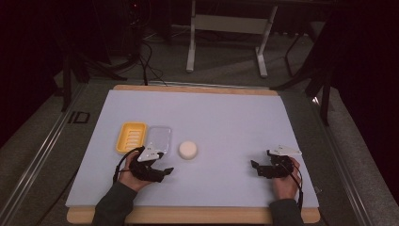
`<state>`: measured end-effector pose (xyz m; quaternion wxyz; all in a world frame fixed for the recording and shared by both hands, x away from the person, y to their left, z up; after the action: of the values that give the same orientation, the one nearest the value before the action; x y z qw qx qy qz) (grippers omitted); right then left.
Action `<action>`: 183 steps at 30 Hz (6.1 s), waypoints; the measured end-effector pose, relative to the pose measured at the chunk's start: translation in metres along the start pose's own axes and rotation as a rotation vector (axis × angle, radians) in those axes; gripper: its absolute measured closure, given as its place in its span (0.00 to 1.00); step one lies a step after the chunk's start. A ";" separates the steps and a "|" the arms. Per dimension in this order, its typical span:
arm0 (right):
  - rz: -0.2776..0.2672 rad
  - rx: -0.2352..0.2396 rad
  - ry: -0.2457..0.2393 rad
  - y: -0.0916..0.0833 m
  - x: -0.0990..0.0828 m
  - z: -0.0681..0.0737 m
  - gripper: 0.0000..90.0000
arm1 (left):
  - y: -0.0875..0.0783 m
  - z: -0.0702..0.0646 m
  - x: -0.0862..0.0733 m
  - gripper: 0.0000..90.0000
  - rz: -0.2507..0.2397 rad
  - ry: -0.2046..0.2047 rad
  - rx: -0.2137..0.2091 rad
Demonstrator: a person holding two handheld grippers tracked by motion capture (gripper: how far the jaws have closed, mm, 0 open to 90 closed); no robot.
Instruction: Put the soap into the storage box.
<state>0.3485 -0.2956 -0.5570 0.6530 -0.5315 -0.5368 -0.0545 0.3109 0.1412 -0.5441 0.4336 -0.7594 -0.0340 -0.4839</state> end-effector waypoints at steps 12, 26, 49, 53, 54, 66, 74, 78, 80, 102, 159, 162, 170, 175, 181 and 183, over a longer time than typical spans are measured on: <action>-0.011 -0.003 -0.005 -0.001 0.000 0.000 0.16 | 0.003 0.001 0.001 0.32 0.023 -0.005 0.006; -0.014 -0.014 -0.013 -0.002 0.000 0.001 0.16 | 0.009 -0.001 0.014 0.32 0.086 0.044 -0.010; -0.012 -0.011 -0.015 -0.002 0.000 0.002 0.16 | 0.038 0.009 0.064 0.25 0.209 0.176 -0.067; -0.008 -0.012 -0.018 -0.001 0.000 0.002 0.16 | 0.044 0.010 0.070 0.24 0.229 0.209 -0.068; -0.008 -0.012 -0.018 -0.001 0.000 0.002 0.16 | 0.045 0.009 0.072 0.23 0.234 0.218 -0.073; -0.005 -0.011 -0.026 -0.001 0.000 0.002 0.16 | 0.061 0.008 0.084 0.18 0.299 0.285 -0.104; 0.005 -0.010 -0.033 0.000 0.000 0.003 0.16 | 0.072 0.008 0.087 0.17 0.351 0.322 -0.120; 0.008 -0.010 -0.035 0.000 0.001 0.003 0.16 | 0.078 0.006 0.090 0.17 0.378 0.333 -0.124; 0.009 -0.009 -0.036 0.000 0.001 0.003 0.16 | 0.080 0.005 0.091 0.17 0.390 0.343 -0.124; 0.013 -0.005 -0.037 0.001 0.001 0.004 0.16 | 0.099 0.001 0.097 0.21 0.530 0.430 -0.103; 0.018 -0.005 -0.045 0.001 0.001 0.004 0.16 | 0.112 -0.001 0.107 0.28 0.806 0.464 -0.088; 0.018 -0.004 -0.045 0.001 0.001 0.004 0.16 | 0.113 -0.001 0.107 0.28 0.805 0.462 -0.088; 0.022 -0.006 -0.048 0.002 0.001 0.005 0.16 | 0.113 -0.002 0.107 0.27 0.809 0.464 -0.088; 0.022 -0.005 -0.049 0.002 0.001 0.005 0.16 | 0.113 -0.002 0.108 0.28 0.817 0.474 -0.087; 0.021 -0.004 -0.048 0.002 0.001 0.004 0.16 | 0.113 -0.002 0.109 0.28 0.827 0.477 -0.085; 0.022 -0.005 -0.050 0.002 0.001 0.005 0.16 | 0.114 -0.002 0.109 0.28 0.830 0.480 -0.086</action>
<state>0.3472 -0.2909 -0.5582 0.6387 -0.5402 -0.5467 -0.0353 0.4207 0.0291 -0.5315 0.5539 -0.5929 0.3931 -0.4326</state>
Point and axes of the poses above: each handheld gripper's, and its own axes: y roughly forward along the jaws, x roughly out of its top, z roughly to its left, the point moved 3 cm from there along y, roughly forward along the jaws, and after that the axes turned 10 degrees about -y, right-handed, at the moved point
